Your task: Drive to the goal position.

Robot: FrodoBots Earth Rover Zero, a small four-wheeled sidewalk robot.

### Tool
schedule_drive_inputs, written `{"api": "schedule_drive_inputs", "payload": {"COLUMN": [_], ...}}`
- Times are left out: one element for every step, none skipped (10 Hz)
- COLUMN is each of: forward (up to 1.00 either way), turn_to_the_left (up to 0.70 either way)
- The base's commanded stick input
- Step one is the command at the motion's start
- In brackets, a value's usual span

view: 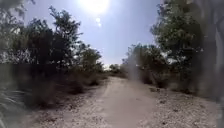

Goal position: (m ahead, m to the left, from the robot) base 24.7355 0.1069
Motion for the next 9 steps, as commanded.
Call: {"api": "schedule_drive_inputs", "payload": {"forward": [0.04, 0.04, 0.04, 0.04, 0.04, 0.04, 0.04, 0.04, 0.04], "turn_to_the_left": [0.04, 0.04, 0.04, 0.04, 0.04, 0.04, 0.04, 0.04, 0.04]}}
